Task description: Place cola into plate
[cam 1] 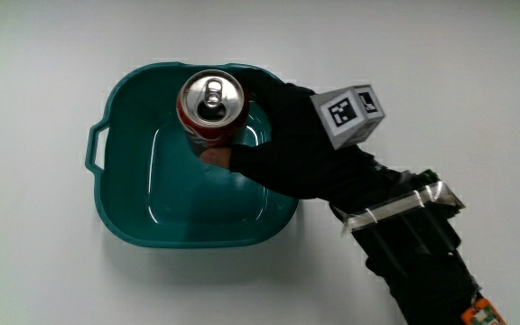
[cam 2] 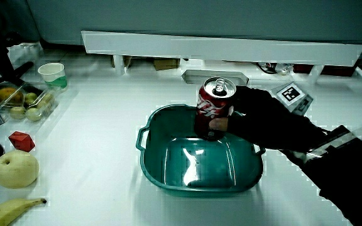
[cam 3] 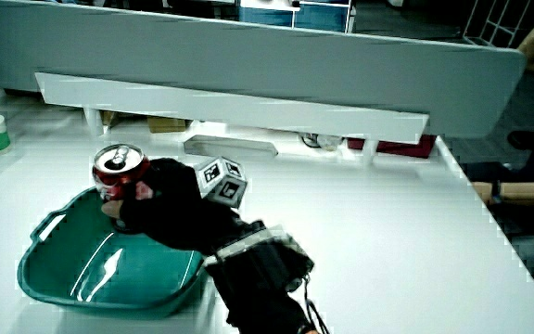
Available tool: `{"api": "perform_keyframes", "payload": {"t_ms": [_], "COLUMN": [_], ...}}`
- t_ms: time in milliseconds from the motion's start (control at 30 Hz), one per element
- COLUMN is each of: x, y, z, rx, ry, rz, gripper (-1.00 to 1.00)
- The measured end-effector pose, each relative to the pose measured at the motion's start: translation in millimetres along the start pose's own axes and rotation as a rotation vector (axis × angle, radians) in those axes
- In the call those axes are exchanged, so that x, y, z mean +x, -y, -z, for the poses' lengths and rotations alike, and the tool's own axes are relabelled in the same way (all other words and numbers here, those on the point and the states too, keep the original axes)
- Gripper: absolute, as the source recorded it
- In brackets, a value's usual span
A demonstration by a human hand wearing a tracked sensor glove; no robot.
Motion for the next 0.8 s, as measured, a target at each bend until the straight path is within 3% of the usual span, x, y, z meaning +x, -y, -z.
{"api": "perform_keyframes", "payload": {"t_ms": [33,67,133,167,267,300,367,600,733,800], "x": [6.5,2.2,3.0,4.3,4.1,-1.8,-5.2,0.1,1.7,-0.1], "y": [-7.4,-6.4,-11.4,-14.6,-19.8,-19.0,-20.7,-30.9,-36.2,-36.7], "z": [4.4,6.0,12.9,16.6,27.2,28.5,33.6,56.2,65.9,68.5], "rx": [0.065,0.002,-0.015,-0.018,-0.049,-0.028,-0.032,-0.141,-0.211,-0.218], "ry": [0.036,0.052,0.061,0.096,0.119,0.143,0.138,0.179,0.247,0.274], "rz": [-0.227,-0.036,-0.017,-0.035,0.007,0.035,0.047,0.116,0.153,0.161], "gripper": [0.00,0.00,0.00,0.00,0.00,0.00,0.00,0.00,0.00,0.00]}}
